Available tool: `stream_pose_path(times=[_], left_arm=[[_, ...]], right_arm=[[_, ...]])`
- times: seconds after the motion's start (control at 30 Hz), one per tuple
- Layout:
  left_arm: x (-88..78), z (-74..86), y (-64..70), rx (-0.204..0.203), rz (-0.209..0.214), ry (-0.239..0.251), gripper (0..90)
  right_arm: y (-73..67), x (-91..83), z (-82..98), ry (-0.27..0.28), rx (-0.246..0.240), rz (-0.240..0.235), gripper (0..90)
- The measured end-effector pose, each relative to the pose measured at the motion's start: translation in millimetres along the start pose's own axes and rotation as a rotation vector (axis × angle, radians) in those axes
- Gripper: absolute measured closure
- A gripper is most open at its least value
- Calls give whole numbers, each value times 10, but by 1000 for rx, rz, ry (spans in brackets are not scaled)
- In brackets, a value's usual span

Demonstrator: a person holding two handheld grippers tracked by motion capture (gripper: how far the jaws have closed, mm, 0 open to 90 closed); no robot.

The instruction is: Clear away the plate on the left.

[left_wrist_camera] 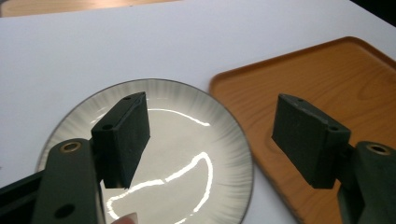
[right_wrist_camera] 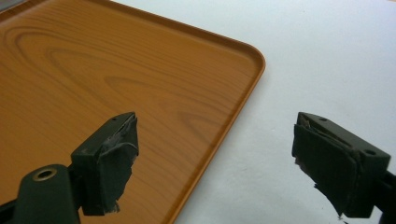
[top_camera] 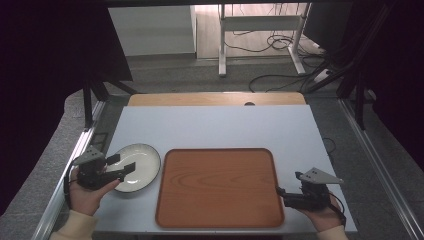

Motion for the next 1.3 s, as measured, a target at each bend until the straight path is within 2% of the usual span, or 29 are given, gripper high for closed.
stream_pose_path(times=[0.2,0.5,0.8,1.3], left_arm=[[-16,52,-178,-19,-32,-12,273],[10,105,-350,-32,-59,-27,273],[39,124,-584,-77,-78,-38,274],[185,225,-848,-152,-94,-77,274]], right_arm=[[1,12,4,-5,-3,-1,149],[8,19,12,-9,-4,1,150],[17,26,18,-14,-5,3,150],[15,42,25,-20,-7,6,150]])
Point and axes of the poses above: each handheld gripper's, and its own axes: x roughly forward along the jaws, z roughly out of its underside, y roughly to its right, the point moved 10 cm from there along x, roughly forward along the jaws, and after that the axes turned 12 degrees about x, right-handed, at the moved point
